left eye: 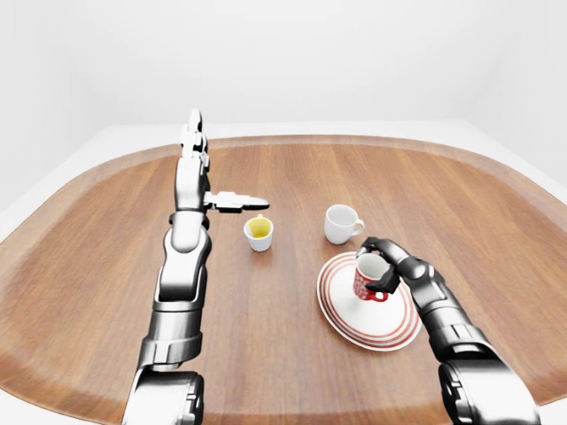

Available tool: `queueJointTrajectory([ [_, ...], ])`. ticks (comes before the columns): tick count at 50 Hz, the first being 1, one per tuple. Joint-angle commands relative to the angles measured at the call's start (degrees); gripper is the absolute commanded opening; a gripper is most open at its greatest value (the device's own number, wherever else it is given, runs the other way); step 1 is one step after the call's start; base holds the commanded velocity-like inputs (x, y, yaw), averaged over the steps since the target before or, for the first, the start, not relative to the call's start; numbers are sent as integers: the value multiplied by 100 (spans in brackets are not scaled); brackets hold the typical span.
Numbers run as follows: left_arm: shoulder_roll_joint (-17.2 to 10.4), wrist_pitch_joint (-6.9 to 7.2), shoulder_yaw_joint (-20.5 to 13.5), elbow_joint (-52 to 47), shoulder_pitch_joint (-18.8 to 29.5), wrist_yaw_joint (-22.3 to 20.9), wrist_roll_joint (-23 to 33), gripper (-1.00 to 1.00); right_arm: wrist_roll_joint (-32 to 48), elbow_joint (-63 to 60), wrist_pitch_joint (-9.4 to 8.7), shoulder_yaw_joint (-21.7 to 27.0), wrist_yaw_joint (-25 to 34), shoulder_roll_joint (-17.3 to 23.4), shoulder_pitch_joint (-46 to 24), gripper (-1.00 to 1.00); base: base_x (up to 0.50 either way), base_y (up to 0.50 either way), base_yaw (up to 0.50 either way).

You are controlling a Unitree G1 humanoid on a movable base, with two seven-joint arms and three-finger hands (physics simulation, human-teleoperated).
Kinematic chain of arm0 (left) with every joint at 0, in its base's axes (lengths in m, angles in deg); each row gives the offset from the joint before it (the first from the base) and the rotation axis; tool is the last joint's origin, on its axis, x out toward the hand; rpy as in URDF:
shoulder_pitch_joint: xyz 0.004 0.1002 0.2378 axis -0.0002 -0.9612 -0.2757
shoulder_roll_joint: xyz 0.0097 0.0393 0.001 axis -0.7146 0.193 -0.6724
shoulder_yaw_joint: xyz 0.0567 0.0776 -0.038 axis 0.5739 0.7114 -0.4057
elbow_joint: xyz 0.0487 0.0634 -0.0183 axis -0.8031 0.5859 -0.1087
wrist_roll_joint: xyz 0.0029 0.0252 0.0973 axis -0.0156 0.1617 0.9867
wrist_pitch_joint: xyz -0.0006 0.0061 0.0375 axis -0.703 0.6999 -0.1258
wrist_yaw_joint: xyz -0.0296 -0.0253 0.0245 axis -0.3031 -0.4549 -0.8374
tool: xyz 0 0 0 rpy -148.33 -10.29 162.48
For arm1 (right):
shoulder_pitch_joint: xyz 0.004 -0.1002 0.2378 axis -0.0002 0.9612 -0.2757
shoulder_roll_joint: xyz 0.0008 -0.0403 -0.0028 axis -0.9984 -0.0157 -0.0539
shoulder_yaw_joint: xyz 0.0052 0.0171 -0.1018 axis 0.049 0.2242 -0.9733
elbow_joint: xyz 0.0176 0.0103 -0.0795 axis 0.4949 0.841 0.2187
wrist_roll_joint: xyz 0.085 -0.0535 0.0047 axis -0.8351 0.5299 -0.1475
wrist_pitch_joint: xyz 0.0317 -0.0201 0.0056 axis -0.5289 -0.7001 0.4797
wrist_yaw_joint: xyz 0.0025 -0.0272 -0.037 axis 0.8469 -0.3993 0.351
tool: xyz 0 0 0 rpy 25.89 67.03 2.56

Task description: Pick up the red mug and put it on the plate

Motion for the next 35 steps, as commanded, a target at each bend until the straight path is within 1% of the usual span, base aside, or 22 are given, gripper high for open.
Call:
queueJointTrajectory([
  [1,3,0,-4,-44,-21,-1,-3,100,72,246,0,-22,-177,-5,-148,-100,0,0,0],
  [26,8,0,-3,-63,-120,-1,-9,100,-167,1272,0,-114,-692,-137,-376,-100,0,0,0],
  [35,13,0,-4,-62,-112,-1,-4,100,-213,1311,0,-119,-700,-79,-355,-100,0,0,0],
])
